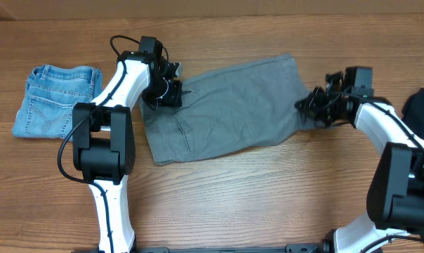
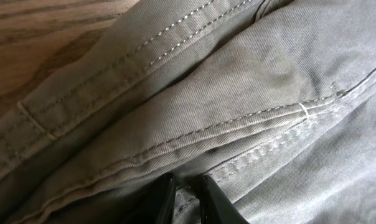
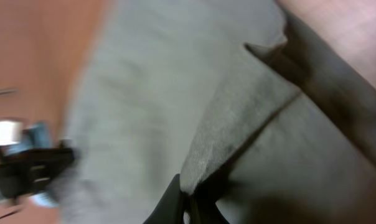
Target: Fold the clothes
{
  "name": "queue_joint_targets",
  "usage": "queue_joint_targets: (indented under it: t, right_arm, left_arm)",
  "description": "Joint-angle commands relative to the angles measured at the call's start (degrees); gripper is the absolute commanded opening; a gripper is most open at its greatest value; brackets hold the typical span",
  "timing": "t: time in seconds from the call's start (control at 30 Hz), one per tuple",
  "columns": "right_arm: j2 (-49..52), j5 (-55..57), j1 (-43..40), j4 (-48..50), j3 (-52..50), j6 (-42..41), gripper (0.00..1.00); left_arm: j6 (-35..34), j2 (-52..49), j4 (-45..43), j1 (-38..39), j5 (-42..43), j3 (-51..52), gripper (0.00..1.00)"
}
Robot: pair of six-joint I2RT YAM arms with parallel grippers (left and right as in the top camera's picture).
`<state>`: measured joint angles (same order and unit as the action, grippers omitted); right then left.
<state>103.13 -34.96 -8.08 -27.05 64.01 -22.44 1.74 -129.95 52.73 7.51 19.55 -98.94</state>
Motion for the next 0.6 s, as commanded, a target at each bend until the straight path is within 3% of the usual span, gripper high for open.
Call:
queue_joint_targets:
  t: [0.0, 0.13, 0.3, 0.37, 0.43, 0.5, 0.57]
  right_arm:
    - [-5.84, -7.65, -0.24, 0.63, 4.39, 0.39, 0.04]
    - [-7.52, -5.53, -0.24, 0.28, 4.44, 4.13, 0.04]
    - [-7.34, 9.79, -0.31, -6.91, 4.42, 4.28, 0.06]
    - [-7.34, 14.45, -0.31, -8.52, 4.42, 4.28, 0.39]
    - [-7.34, 20.06, -0.50, -10.12, 4.42, 4.22, 0.56]
    - [-7.19, 21.68, -1.33, -10.84, 4.42, 3.15, 0.57]
    - [-6.73, 21.55, -2.67, -11.08, 4.31, 1.70, 0.49]
  left_arm:
    - [1.07, -3.56, 1.25, -0.02, -2.12, 1.36, 0.19]
    - [1.09, -3.56, 1.25, -0.04, -2.14, 1.36, 0.19]
    - [1.09, -3.56, 1.22, -0.02, -2.14, 1.36, 0.20]
    - [1.09, -3.54, 1.18, -0.02, -2.14, 1.36, 0.20]
    - [1.09, -3.54, 1.16, -0.04, -2.14, 1.36, 0.21]
    - [1.07, -3.56, 1.25, -0.02, -2.12, 1.36, 0.20]
    - [1.09, -3.54, 1.33, -0.02, -2.14, 1.36, 0.20]
